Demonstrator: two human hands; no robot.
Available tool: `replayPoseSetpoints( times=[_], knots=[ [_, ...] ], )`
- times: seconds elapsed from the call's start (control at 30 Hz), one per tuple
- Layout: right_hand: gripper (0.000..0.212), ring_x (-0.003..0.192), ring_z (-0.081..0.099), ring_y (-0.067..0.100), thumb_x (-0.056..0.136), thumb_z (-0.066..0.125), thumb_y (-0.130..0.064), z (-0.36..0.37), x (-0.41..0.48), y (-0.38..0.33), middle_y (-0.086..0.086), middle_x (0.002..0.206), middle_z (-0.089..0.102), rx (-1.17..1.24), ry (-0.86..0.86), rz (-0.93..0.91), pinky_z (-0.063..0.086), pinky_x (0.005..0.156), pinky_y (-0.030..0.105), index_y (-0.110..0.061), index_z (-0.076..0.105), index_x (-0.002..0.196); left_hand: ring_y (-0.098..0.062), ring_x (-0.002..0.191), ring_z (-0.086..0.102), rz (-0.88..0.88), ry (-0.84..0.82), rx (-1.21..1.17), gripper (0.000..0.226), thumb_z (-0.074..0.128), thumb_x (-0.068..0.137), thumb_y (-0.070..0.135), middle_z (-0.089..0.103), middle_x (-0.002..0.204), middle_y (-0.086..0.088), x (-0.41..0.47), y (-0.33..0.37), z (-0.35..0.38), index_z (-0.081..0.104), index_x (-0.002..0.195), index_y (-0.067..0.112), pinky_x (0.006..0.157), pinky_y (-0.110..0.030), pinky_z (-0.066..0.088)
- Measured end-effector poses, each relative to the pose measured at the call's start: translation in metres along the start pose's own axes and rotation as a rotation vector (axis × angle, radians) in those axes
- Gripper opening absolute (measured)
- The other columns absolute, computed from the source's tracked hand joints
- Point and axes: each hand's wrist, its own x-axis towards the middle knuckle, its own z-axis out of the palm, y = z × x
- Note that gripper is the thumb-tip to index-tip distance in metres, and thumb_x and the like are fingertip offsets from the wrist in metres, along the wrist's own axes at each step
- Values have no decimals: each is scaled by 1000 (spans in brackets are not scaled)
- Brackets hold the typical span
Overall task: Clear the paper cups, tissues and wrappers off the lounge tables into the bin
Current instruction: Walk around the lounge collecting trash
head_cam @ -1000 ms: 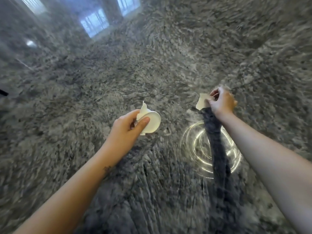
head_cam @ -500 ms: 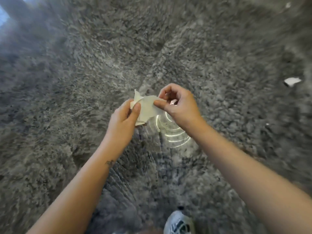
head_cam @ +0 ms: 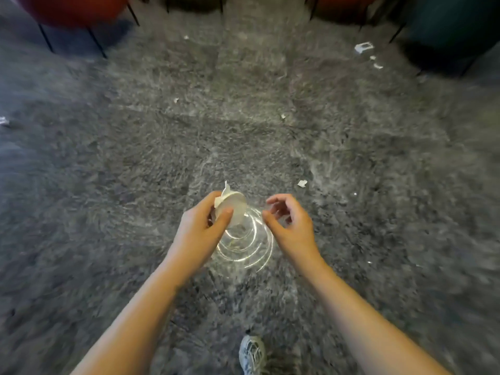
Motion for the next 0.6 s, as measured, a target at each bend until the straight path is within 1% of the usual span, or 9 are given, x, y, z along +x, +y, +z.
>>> replayPoseSetpoints(
  times=[0.1, 0.17, 0.27, 0.33, 0.4, 0.47, 0.53, 0.57, 0.6],
  knots=[
    [19, 78, 53, 3, 83, 65, -14, -54, -1, -45, -6, 83, 58, -42, 92, 13, 38, 68, 7, -29, 56, 90, 0, 53, 45, 82, -51, 38, 14, 56, 91, 21, 54, 62, 8, 13, 66, -15, 58, 91, 35, 52, -14, 34],
    [15, 80, 54, 8, 83, 65, -16, -87, 1, -64, -3, 85, 59, -67, 151, 23, 39, 68, 7, -24, 56, 92, -1, 55, 47, 126, -84, 79, 15, 56, 91, 20, 57, 65, 4, 25, 97, -19, 57, 93, 35, 52, -14, 35],
    [15, 78, 54, 5, 83, 66, -15, -134, 13, -78, -3, 85, 59, -112, 253, -4, 42, 70, 13, -22, 56, 92, 3, 57, 48, 179, -101, 120, 13, 57, 91, 19, 56, 67, 7, 52, 128, -14, 59, 99, 29, 52, -11, 35],
    [14, 77, 54, 0, 83, 66, -17, -164, 27, -79, -7, 84, 59, -145, 314, -10, 43, 69, 13, -23, 56, 92, 5, 58, 49, 206, -95, 128, 13, 57, 91, 18, 56, 68, 8, 76, 144, -4, 59, 100, 28, 51, -10, 34],
    [13, 79, 54, 1, 84, 66, -17, -190, 44, -72, -6, 85, 58, -160, 353, 0, 42, 70, 12, -22, 56, 92, 5, 60, 49, 226, -96, 127, 16, 57, 91, 18, 58, 72, 7, 103, 156, 11, 58, 102, 30, 53, -11, 35],
    [14, 80, 53, 2, 83, 66, -17, -214, 65, -60, -4, 86, 58, -158, 377, 5, 41, 69, 9, -23, 56, 91, 2, 63, 50, 233, -101, 127, 16, 56, 92, 19, 60, 76, 4, 133, 166, 30, 58, 103, 31, 56, -15, 36],
    [16, 79, 52, -3, 83, 66, -17, -238, 90, -47, -5, 86, 58, -173, 390, 6, 39, 68, 6, -28, 55, 88, -3, 67, 53, 233, -94, 123, 15, 56, 92, 19, 61, 79, 2, 163, 174, 52, 57, 100, 31, 60, -20, 39],
    [18, 78, 52, -5, 83, 66, -17, -250, 104, -39, -6, 85, 58, -174, 386, 13, 39, 68, 5, -30, 54, 87, -4, 68, 53, 231, -89, 123, 15, 56, 91, 19, 61, 79, 3, 178, 178, 64, 57, 99, 32, 61, -21, 40],
    [19, 78, 52, -6, 82, 67, -18, -262, 119, -32, -8, 85, 58, -169, 378, 27, 39, 68, 5, -31, 54, 86, 0, 66, 52, 228, -83, 125, 15, 56, 91, 18, 60, 77, 5, 194, 183, 75, 56, 97, 32, 60, -17, 39]
  ],
)
